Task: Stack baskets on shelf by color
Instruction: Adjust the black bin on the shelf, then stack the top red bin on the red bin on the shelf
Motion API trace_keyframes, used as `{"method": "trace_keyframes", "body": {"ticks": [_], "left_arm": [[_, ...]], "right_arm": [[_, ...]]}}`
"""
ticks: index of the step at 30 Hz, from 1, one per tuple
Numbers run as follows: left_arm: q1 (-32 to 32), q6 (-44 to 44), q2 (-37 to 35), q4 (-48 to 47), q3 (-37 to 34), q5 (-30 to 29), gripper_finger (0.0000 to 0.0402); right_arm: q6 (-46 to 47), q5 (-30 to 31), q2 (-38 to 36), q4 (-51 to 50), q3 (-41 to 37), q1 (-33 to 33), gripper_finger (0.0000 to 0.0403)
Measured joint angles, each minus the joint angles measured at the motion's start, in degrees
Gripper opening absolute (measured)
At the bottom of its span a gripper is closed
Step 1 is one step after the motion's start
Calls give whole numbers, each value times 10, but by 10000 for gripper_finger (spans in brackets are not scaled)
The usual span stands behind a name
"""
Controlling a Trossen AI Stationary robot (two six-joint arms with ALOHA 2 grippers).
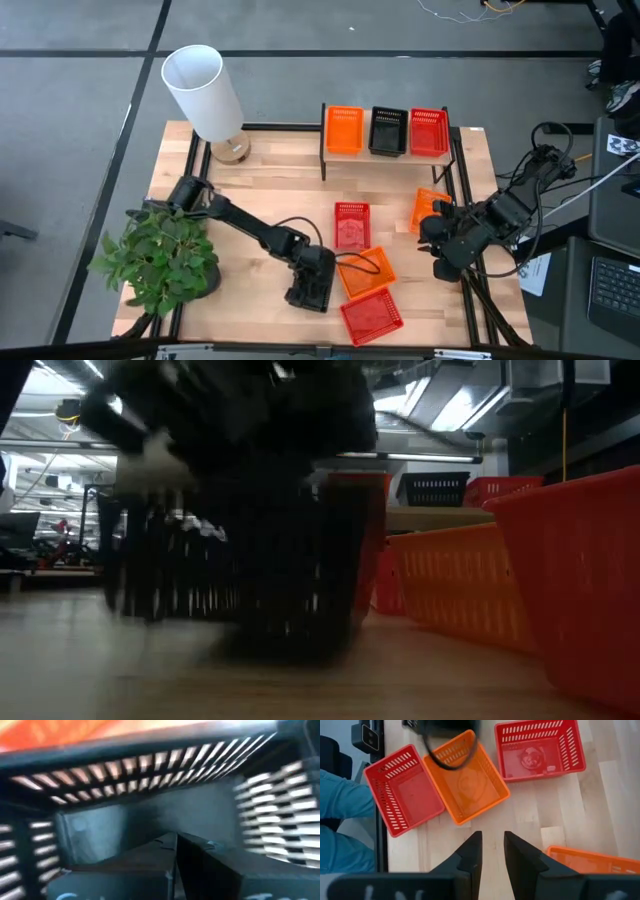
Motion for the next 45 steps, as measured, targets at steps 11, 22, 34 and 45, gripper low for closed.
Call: {"method": "trace_keyframes", "body": {"ticks": [11,22,34,45], "left_arm": [[107,75,11,2,0,1,0],[146,51,-27,-33,-2,-4,0],[128,62,-190,-186,-1,-88,0],[139,64,-270,-323,-1,-134,0]], "right_arm": [[3,1,0,2,0,4,80],[13,1,0,2,0,4,80],[42,20,0,-1,-75,3,80],[192,38,0,-4,-214,-9,80]]}}
